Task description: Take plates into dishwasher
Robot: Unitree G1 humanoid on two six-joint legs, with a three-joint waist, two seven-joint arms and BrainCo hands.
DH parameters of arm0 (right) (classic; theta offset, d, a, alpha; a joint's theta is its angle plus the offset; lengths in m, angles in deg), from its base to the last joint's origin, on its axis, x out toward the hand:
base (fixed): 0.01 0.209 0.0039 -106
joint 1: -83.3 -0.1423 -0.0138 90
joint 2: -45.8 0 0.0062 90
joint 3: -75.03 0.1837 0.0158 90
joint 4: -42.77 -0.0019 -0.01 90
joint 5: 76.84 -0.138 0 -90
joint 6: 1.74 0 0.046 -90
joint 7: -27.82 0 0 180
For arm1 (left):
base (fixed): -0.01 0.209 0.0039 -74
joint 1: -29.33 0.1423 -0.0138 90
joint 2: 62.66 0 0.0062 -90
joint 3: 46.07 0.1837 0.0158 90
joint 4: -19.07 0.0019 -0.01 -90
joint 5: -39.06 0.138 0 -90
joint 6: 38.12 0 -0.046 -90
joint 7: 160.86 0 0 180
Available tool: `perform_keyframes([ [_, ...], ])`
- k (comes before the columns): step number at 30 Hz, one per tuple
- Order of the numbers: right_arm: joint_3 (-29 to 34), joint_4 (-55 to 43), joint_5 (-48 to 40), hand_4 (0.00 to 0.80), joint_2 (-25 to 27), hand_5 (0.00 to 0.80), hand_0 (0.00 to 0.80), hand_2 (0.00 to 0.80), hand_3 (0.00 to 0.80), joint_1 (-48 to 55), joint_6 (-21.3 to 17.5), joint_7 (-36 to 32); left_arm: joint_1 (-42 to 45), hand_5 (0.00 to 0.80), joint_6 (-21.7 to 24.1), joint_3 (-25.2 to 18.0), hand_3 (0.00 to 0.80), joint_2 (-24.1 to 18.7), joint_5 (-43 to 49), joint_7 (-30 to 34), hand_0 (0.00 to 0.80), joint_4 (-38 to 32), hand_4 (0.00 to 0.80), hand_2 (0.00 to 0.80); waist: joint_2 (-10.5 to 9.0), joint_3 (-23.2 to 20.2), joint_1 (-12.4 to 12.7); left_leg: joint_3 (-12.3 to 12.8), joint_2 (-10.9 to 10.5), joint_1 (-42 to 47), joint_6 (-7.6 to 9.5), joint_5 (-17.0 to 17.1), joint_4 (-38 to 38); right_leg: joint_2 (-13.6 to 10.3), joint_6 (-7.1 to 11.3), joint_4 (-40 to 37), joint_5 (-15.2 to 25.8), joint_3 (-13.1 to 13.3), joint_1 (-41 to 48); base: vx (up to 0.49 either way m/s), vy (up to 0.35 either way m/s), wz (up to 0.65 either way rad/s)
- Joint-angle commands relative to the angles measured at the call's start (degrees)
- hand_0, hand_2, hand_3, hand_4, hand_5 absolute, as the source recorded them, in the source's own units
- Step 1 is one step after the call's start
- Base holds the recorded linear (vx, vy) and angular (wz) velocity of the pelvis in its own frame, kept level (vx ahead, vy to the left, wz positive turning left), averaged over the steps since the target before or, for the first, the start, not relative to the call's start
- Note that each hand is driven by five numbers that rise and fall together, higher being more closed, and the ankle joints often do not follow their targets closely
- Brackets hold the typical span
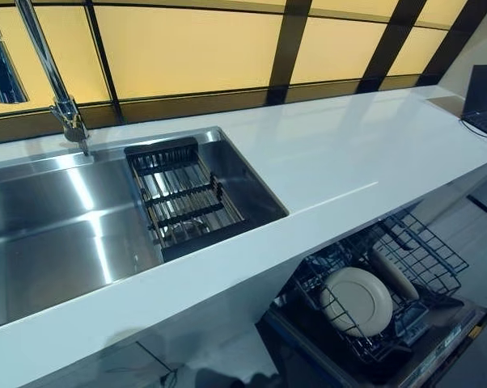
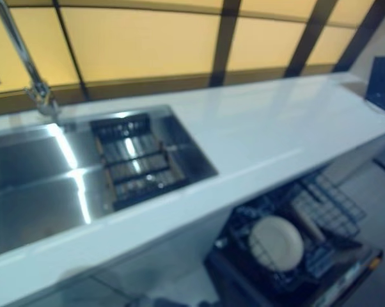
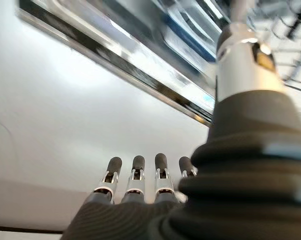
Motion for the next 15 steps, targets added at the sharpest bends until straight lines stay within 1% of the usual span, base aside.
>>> perform_keyframes([
  [1, -2.3, 1.1, 2.9, 0.000, 1.0, 0.000, 0.000, 0.000, 0.000, 0.7, 0.7, 0.3, -0.2, 0.000, 1.8, -1.1, 0.000, 0.2, 3.2, 0.8, 0.000, 1.7, 0.000, 0.000, 1.17, 0.9, 1.9, -1.1, -1.4, 0.8, 3.46, -8.7, 7.6, 0.1, 6.06, 2.8, 3.5, -1.6, -5.8, -0.173, 0.099, -0.10],
  [4, -2.9, 0.7, 3.4, 0.000, 0.5, 0.000, 0.000, 0.000, 0.000, 1.0, 1.2, 0.0, 0.6, 0.000, 1.8, -0.7, 0.000, 0.0, 5.8, 1.3, 0.000, 1.9, 0.000, 0.000, 1.11, 2.1, 2.1, -0.2, -2.1, 0.7, 3.45, -8.5, 7.3, -0.9, 7.01, -1.1, 5.6, -3.1, -6.2, -0.152, 0.094, -0.08],
  [5, -3.1, 0.7, 4.4, 0.000, 0.3, 0.000, 0.000, 0.000, 0.000, 1.0, 1.3, -0.4, 1.0, 0.000, 1.9, -0.6, 0.000, -0.1, 6.3, 1.2, 0.000, 2.0, 0.000, 0.000, 1.17, 2.7, 2.4, 0.0, -2.3, 0.8, 3.26, -8.3, 7.0, -1.2, 7.16, -2.3, 6.0, -4.1, -6.3, -0.133, 0.079, -0.04],
  [6, -3.3, 0.7, 4.8, 0.000, -0.1, 0.000, 0.000, 0.000, 0.000, 1.0, 1.7, -1.1, 1.6, 0.000, 1.9, -0.9, 0.000, -0.2, 6.4, 0.8, 0.000, 2.0, 0.000, 0.000, 1.22, 3.2, 2.9, 0.3, -2.4, 0.9, 3.01, -8.0, 6.6, -1.6, 7.23, -2.8, 6.4, -5.8, -6.4, -0.132, 0.066, -0.13],
  [8, -4.3, 0.3, 6.2, 0.000, -0.9, 0.000, 0.000, 0.000, 0.000, 0.6, 2.8, -1.7, 2.6, 0.000, 1.3, -1.6, 0.000, -1.0, 5.8, 0.1, 0.000, 1.7, 0.000, 0.000, 1.66, 4.2, 3.8, 0.8, -2.1, 1.6, 2.82, -7.0, 4.7, -2.5, 7.24, -0.6, 6.0, -9.3, -6.8, -0.136, 0.049, -0.38],
  [9, -4.6, 0.7, 7.4, 0.000, -1.4, 0.000, 0.000, 0.000, 0.000, 0.4, 2.6, -1.6, 2.8, 0.000, 0.8, -1.9, 0.000, -1.4, 5.7, 0.1, 0.000, 1.5, 0.000, 0.000, 2.01, 4.6, 4.1, 0.8, -1.9, 1.9, 2.88, -6.6, 3.8, -2.9, 7.10, 1.1, 5.6, -10.3, -6.8, -0.135, 0.033, -0.59],
  [11, -5.8, 1.8, 9.9, 0.000, -2.7, 0.000, 0.000, 0.000, 0.000, 0.0, 1.8, -1.9, 3.4, 0.000, -0.4, -2.6, 0.000, -2.2, 5.3, 0.0, 0.000, 1.4, 0.000, 0.000, 3.12, 5.2, 4.8, -0.3, -1.1, 2.4, 3.13, -5.2, 1.9, -4.4, 6.32, 5.7, 4.1, -11.2, -6.5, -0.133, 0.018, -0.45],
  [13, -7.7, 2.6, 11.6, 0.000, -4.0, 0.000, 0.000, 0.000, 0.000, -0.7, 1.5, -2.5, 3.6, 0.000, -1.0, -3.3, 0.000, -3.2, 4.5, 0.1, 0.000, 1.5, 0.000, 0.000, 4.28, 5.3, 5.6, -1.4, -0.3, 1.3, 3.52, -4.4, 1.5, -6.1, 4.94, 8.8, 1.7, -11.2, -5.1, -0.154, -0.014, -0.23],
  [14, -8.8, 3.3, 11.2, 0.000, -4.9, 0.000, 0.000, 0.000, 0.000, -1.3, 1.4, -2.1, 3.4, 0.000, -1.4, -3.8, 0.000, -3.7, 4.3, 0.3, 0.000, 1.7, 0.000, 0.000, 4.78, 5.2, 6.0, -2.2, 0.2, 0.2, 3.82, -4.4, 2.1, -7.1, 4.18, 10.1, 0.7, -11.1, -3.6, -0.157, -0.070, -0.41],
  [15, -9.5, 3.7, 10.0, 0.000, -5.9, 0.000, 0.000, 0.000, 0.000, -1.5, 1.0, -1.0, 3.1, 0.000, -1.7, -4.0, 0.000, -4.1, 3.9, 0.3, 0.000, 1.8, 0.000, 0.000, 4.86, 5.0, 6.4, -2.6, 0.4, -0.9, 4.11, -4.9, 3.1, -8.1, 4.01, 10.5, 0.6, -11.2, -1.9, -0.155, -0.113, -0.38],
])
